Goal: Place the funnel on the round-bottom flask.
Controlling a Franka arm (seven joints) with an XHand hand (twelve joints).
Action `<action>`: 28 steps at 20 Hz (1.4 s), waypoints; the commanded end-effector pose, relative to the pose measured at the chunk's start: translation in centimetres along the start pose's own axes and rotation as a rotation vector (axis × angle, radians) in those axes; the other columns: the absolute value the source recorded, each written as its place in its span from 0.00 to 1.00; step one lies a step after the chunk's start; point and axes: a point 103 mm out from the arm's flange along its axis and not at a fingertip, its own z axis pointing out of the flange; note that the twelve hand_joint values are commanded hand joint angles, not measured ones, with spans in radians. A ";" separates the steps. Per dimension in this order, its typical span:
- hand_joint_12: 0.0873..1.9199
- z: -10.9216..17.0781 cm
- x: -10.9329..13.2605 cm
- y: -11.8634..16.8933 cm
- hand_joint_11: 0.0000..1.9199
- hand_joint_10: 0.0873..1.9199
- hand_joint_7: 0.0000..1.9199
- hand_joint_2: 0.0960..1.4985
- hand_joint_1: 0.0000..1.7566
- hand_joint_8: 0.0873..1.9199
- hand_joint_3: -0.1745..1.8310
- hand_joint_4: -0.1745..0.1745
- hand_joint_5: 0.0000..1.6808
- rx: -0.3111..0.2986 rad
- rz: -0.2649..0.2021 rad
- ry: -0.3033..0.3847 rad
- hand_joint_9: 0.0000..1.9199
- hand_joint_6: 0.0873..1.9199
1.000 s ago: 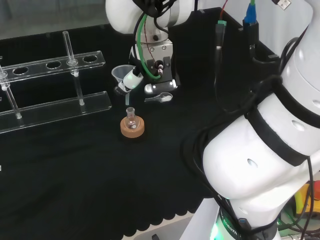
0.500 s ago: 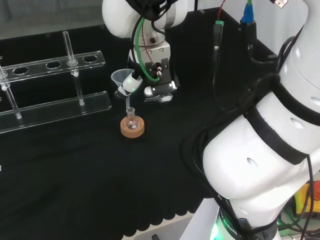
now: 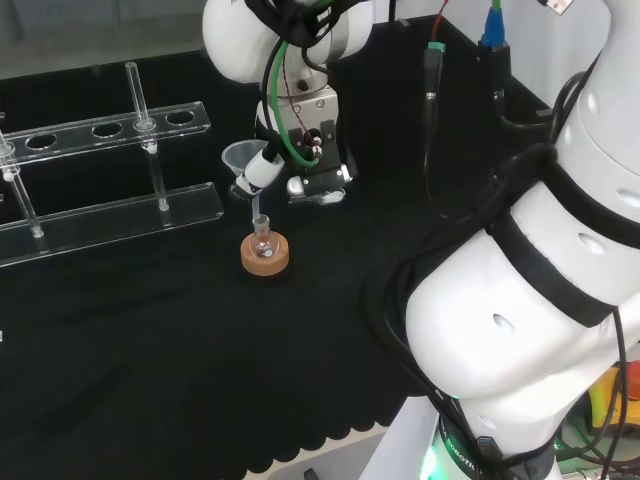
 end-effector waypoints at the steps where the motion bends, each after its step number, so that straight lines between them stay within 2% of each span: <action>1: 0.75 0.4 -0.4 0.2 0.00 0.09 0.72 0.31 0.49 0.10 0.40 1.00 0.71 -0.001 -0.002 -0.013 0.51 0.19; 9: 0.76 0.5 -0.4 0.2 0.00 0.09 0.72 0.31 0.49 0.10 0.40 1.00 0.71 -0.002 -0.001 -0.019 0.51 0.19; 17: 0.76 0.5 -0.7 0.7 0.00 0.09 0.72 0.31 0.49 0.10 0.41 1.00 0.71 -0.009 -0.020 -0.037 0.51 0.19; 28: 0.76 0.5 -0.6 1.0 0.00 0.09 0.72 0.31 0.49 0.10 0.41 1.00 0.71 -0.010 -0.016 -0.040 0.51 0.19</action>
